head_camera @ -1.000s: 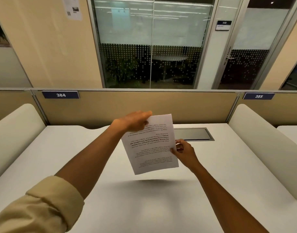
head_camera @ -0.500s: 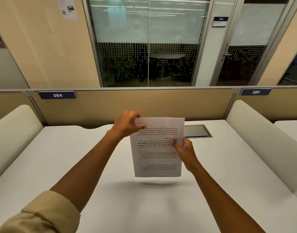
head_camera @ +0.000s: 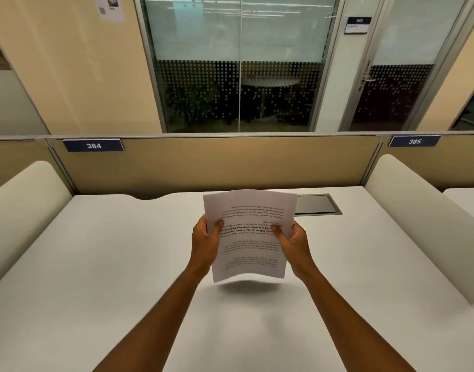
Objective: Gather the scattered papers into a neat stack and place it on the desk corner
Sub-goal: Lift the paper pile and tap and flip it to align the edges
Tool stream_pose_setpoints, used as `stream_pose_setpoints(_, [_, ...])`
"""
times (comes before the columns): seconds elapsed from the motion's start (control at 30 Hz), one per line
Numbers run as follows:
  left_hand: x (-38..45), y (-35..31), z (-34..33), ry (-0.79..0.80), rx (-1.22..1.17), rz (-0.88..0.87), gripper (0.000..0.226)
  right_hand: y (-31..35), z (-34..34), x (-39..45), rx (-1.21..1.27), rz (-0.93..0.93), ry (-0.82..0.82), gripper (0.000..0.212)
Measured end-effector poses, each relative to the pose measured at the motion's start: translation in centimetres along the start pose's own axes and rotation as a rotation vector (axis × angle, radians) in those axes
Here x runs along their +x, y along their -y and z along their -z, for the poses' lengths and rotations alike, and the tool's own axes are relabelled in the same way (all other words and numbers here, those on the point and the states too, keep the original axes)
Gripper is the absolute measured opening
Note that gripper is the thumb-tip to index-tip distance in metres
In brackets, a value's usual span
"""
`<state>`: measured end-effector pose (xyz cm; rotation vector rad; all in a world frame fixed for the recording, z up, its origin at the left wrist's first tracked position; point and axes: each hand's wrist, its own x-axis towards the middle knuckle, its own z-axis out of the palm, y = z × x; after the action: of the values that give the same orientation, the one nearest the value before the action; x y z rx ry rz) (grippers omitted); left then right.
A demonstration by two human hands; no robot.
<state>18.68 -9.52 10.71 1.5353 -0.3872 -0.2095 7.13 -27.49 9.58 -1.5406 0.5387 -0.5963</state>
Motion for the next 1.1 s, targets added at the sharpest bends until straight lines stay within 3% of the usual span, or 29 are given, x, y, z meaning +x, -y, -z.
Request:
stream_pose_setpoints(0.2, [-2.1, 2.3, -1.2, -0.136, 0.074, -0.049, 0.014, -2.2, -0.9, -1.6, 0.049, -0.050, -0.035, 0.021])
stream_pose_setpoints(0.4, [-3.8, 5.8, -1.3, -0.129, 0.162, 0.028, 0.020, -3.8, -1.3, -2.4, 0.043, -0.109, -0.031, 0.036])
stream_pose_setpoints(0.7, [-2.9, 4.4, -1.3, -0.121, 0.172, -0.064, 0.022, -2.9, -1.2, -1.6, 0.030, -0.088, -0.037, 0.035])
stream_pose_setpoints(0.97, [-4.7, 8.8, -0.4, -0.081, 0.211, 0.080, 0.026, -6.0, -1.4, -2.9, -0.008, -0.165, -0.024, 0.037])
stream_pose_setpoints(1.1, [-3.9, 8.7, 0.5, -0.051, 0.251, 0.071, 0.026, -5.4, -0.9, -2.0, -0.043, -0.138, 0.037, 0.034])
